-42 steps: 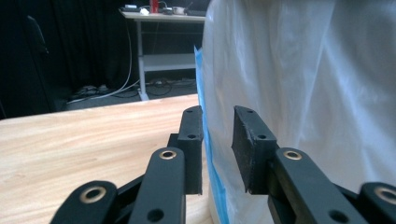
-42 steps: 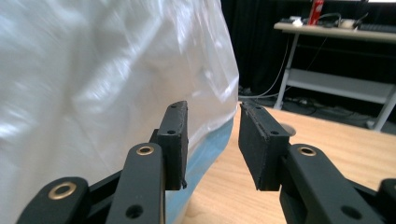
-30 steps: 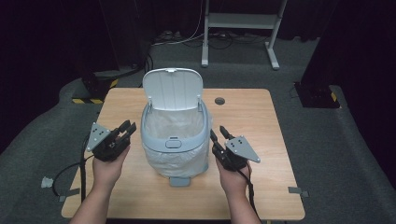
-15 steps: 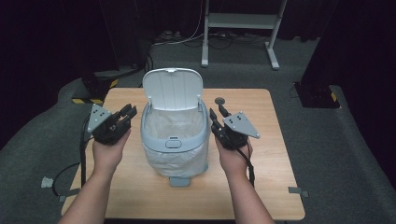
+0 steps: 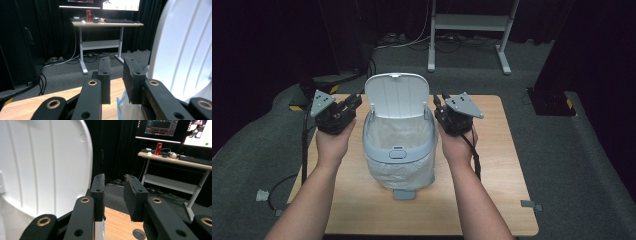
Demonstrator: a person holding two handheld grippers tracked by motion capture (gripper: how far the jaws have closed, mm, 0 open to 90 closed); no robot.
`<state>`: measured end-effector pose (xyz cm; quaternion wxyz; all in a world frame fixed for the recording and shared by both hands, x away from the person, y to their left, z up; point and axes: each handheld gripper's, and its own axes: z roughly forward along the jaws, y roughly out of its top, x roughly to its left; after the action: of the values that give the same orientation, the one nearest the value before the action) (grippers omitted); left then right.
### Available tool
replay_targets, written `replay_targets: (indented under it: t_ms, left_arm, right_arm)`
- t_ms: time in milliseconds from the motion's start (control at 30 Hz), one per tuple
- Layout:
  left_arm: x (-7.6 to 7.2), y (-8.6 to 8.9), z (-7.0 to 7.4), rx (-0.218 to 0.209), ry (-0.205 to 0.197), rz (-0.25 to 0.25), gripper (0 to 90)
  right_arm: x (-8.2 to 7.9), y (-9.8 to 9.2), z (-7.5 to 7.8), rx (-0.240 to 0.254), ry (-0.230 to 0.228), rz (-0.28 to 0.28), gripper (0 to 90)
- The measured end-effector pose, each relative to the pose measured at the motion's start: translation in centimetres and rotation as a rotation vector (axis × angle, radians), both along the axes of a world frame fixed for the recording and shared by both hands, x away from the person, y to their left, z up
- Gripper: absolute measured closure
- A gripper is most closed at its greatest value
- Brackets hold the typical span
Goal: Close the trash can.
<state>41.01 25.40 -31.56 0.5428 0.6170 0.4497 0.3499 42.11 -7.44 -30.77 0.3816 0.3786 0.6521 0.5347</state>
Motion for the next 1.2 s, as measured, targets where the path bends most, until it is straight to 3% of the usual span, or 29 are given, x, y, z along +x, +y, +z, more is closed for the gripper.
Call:
replay_targets:
  t_ms: [333,633,900,1200]
  left_arm:
    - [1.6,-1.0,0.5,-0.003,0.012,-0.013,76.1]
    - [1.1,-1.4,0.8,-0.020,-0.007,-0.017,77.4]
    - [-0.4,-1.5,1.4,-0.025,-0.058,-0.042,78.4]
    - [-3.0,-1.5,0.8,-0.037,-0.075,-0.052,76.5]
  right_arm:
    - [1.8,0.5,0.6,0.011,0.025,-0.008,72.4]
    - [2.2,1.2,0.9,-0.004,0.025,0.010,74.4]
    - [0.2,0.6,0.9,0.001,-0.031,0.048,74.8]
    - [-2.2,0.2,0.4,-0.035,-0.071,0.066,74.3]
